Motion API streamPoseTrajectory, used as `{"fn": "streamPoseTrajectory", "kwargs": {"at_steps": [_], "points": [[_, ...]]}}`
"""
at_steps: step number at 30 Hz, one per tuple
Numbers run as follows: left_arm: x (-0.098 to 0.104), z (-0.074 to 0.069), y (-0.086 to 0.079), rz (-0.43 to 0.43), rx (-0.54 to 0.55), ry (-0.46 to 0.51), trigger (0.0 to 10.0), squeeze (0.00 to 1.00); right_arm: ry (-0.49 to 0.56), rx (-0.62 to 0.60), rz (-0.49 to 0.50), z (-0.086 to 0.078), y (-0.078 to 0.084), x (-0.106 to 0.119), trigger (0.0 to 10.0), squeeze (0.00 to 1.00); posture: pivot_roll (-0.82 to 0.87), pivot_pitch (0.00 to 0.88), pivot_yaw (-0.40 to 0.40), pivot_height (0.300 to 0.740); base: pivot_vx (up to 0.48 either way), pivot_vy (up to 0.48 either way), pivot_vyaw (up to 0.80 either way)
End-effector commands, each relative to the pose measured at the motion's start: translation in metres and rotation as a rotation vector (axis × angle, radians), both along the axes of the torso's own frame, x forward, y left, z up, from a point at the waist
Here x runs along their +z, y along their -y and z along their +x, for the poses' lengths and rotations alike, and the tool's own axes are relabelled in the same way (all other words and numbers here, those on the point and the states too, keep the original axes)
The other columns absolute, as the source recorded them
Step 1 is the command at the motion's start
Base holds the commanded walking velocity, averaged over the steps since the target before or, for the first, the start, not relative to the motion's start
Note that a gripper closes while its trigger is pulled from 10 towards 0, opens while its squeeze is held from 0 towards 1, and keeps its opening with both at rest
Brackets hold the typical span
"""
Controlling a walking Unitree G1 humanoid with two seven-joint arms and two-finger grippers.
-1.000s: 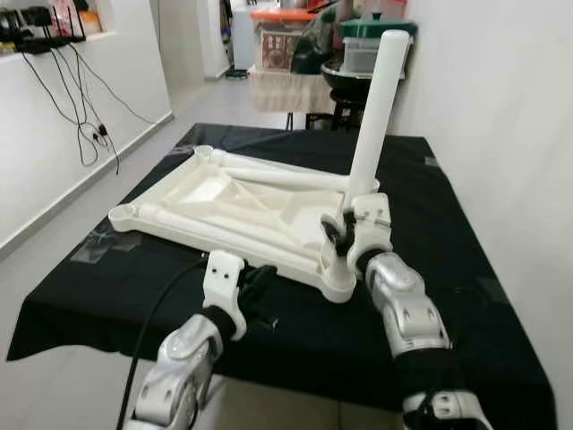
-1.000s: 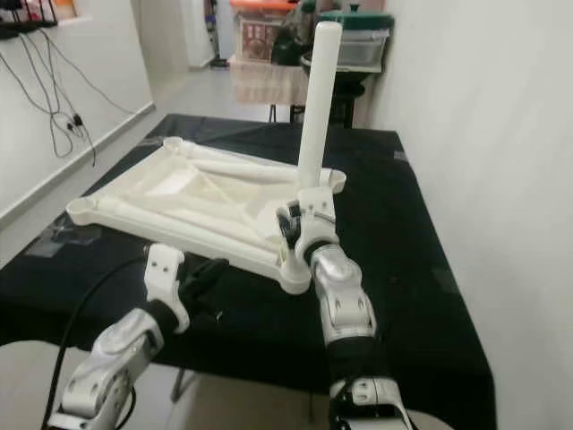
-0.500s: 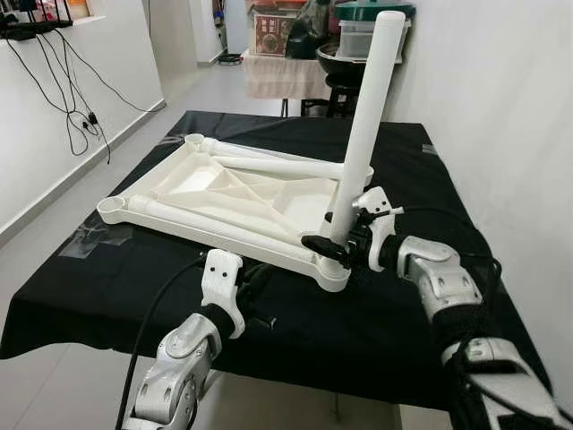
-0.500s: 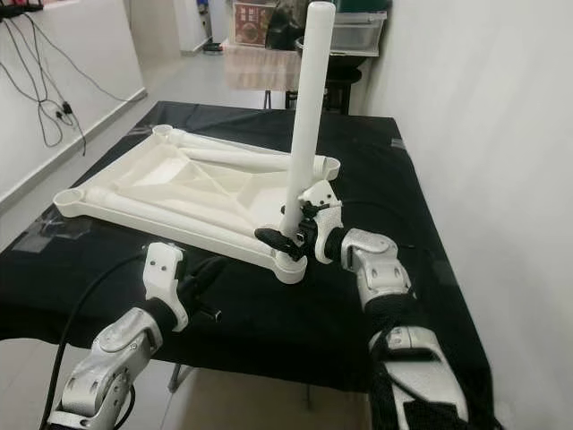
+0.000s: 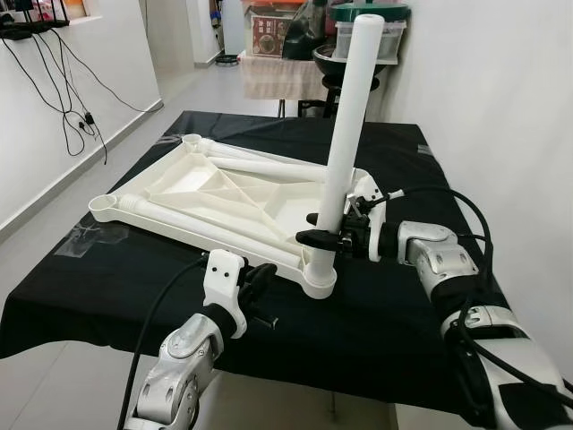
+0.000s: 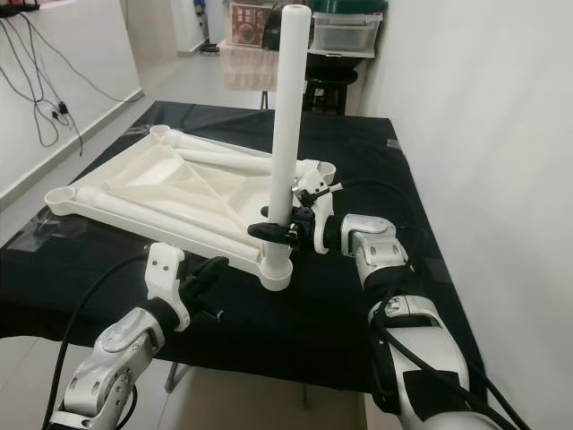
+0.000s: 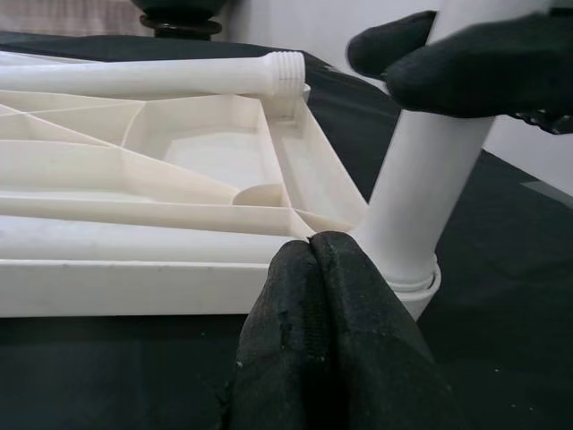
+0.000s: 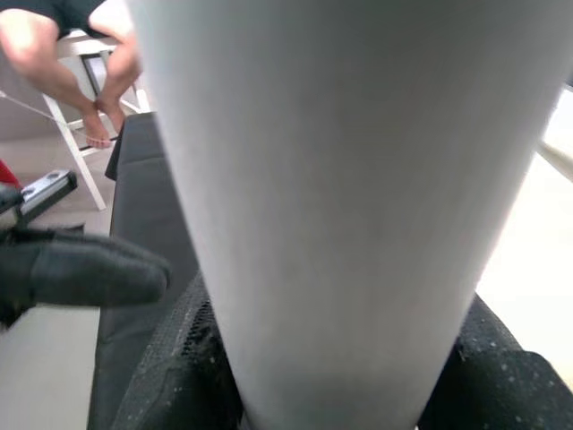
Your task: Building children table
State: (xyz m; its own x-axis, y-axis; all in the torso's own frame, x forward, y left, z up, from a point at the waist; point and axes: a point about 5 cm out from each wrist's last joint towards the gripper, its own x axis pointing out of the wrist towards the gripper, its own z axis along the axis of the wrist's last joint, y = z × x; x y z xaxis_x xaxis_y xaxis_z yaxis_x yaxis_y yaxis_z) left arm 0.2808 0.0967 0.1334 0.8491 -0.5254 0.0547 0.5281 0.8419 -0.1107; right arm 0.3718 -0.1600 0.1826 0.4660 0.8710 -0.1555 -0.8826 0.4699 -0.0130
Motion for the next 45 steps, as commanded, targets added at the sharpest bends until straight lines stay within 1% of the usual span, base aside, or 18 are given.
{"fn": "streamPoseTrajectory", "kwargs": {"at_steps": [1, 5, 6, 7, 8, 9, 10, 11, 22, 23, 24, 26, 27, 34, 35, 37, 41, 45], "points": [[-0.002, -0.002, 0.000, -0.002, 0.000, -0.012, 10.0, 0.00, -0.032, 0.028, 0.019, -0.008, 0.003, -0.014, 0.0, 0.00, -0.02, 0.010, -0.047, 0.740, 0.000, 0.000, 0.00], [-0.002, -0.002, -0.001, -0.002, -0.001, -0.012, 10.0, 0.00, -0.026, 0.040, 0.033, -0.034, 0.009, -0.029, 0.0, 0.00, -0.02, 0.017, -0.054, 0.740, 0.000, 0.000, 0.00], [-0.003, -0.003, -0.002, 0.000, -0.001, -0.012, 10.0, 0.00, -0.027, -0.118, -0.007, -0.036, 0.001, -0.041, 0.0, 0.00, -0.02, 0.016, -0.060, 0.740, 0.000, 0.000, 0.00], [-0.003, -0.003, -0.002, 0.000, -0.001, -0.012, 10.0, 0.00, -0.027, -0.118, -0.007, -0.036, 0.001, -0.041, 0.0, 0.00, -0.02, 0.016, -0.060, 0.740, 0.000, 0.000, 0.00], [-0.003, -0.003, -0.003, 0.003, 0.000, -0.011, 10.0, 0.00, -0.089, -0.557, 0.034, -0.032, -0.006, -0.056, 0.0, 0.00, -0.02, 0.017, -0.055, 0.740, 0.000, 0.000, 0.00], [-0.003, -0.003, -0.003, 0.003, 0.000, -0.011, 10.0, 0.00, -0.089, -0.557, 0.034, -0.032, -0.006, -0.056, 0.0, 0.00, -0.02, 0.017, -0.055, 0.740, 0.000, 0.000, 0.00], [-0.002, -0.003, -0.004, 0.004, 0.001, -0.011, 10.0, 0.00, -0.169, -0.884, 0.032, -0.036, -0.004, -0.069, 0.0, 0.00, -0.02, 0.017, -0.055, 0.740, 0.000, 0.000, 0.00], [-0.003, -0.003, -0.004, 0.007, 0.000, -0.011, 10.0, 0.00, -0.160, -0.959, -0.060, -0.047, -0.012, -0.077, 0.0, 0.00, -0.02, 0.021, -0.036, 0.740, 0.000, 0.000, 0.00], [-0.003, -0.002, -0.007, 0.018, 0.005, -0.012, 10.0, 0.00, -0.022, -0.808, -0.115, -0.027, -0.019, -0.060, 0.0, 0.00, -0.02, 0.013, -0.022, 0.740, 0.000, 0.000, 0.00], [-0.003, -0.001, -0.008, 0.019, 0.004, -0.012, 10.0, 0.00, -0.009, -0.801, -0.123, -0.027, -0.020, -0.058, 1.5, 0.00, -0.02, 0.014, -0.021, 0.740, 0.000, 0.000, 0.00], [-0.003, -0.001, -0.008, 0.020, 0.000, -0.014, 10.0, 0.00, -0.006, -0.809, -0.137, -0.027, -0.021, -0.056, 9.8, 0.00, -0.02, 0.014, -0.021, 0.740, 0.000, 0.000, 0.00], [-0.003, -0.001, -0.007, 0.021, -0.003, -0.015, 10.0, 0.00, -0.003, -0.770, -0.121, -0.027, -0.025, -0.053, 10.0, 0.00, -0.02, 0.012, -0.019, 0.740, 0.000, 0.000, 0.00], [-0.003, -0.001, -0.007, 0.020, -0.004, -0.015, 10.0, 0.00, -0.004, -0.698, -0.078, -0.024, -0.031, -0.048, 10.0, 1.00, -0.02, 0.011, -0.023, 0.740, 0.000, 0.000, 0.00], [-0.003, 0.000, -0.005, 0.016, 0.000, -0.012, 10.0, 0.00, 0.032, -0.326, 0.014, -0.016, -0.046, -0.026, 10.0, 1.00, -0.02, 0.008, -0.032, 0.740, 0.000, 0.000, 0.00], [-0.002, 0.000, -0.004, 0.014, 0.000, -0.012, 10.0, 0.00, 0.036, -0.242, -0.017, -0.012, -0.047, -0.023, 10.0, 0.11, -0.01, 0.009, -0.035, 0.740, 0.000, 0.000, 0.00], [-0.002, 0.000, -0.004, 0.011, 0.001, -0.011, 10.0, 0.00, 0.038, -0.159, -0.050, -0.009, -0.048, -0.022, 10.0, 0.00, -0.02, 0.012, -0.036, 0.740, 0.000, 0.000, 0.00], [-0.001, -0.001, -0.003, 0.004, 0.001, -0.012, 10.0, 0.00, -0.018, -0.018, -0.059, 0.001, -0.051, -0.013, 10.0, 0.00, -0.01, 0.015, -0.048, 0.740, 0.000, 0.000, 0.00], [-0.001, -0.002, -0.002, 0.002, 0.000, -0.012, 10.0, 0.00, -0.033, -0.031, -0.074, 0.008, -0.052, -0.009, 10.0, 0.00, 0.00, 0.015, -0.053, 0.740, 0.000, 0.000, 0.00]]}}
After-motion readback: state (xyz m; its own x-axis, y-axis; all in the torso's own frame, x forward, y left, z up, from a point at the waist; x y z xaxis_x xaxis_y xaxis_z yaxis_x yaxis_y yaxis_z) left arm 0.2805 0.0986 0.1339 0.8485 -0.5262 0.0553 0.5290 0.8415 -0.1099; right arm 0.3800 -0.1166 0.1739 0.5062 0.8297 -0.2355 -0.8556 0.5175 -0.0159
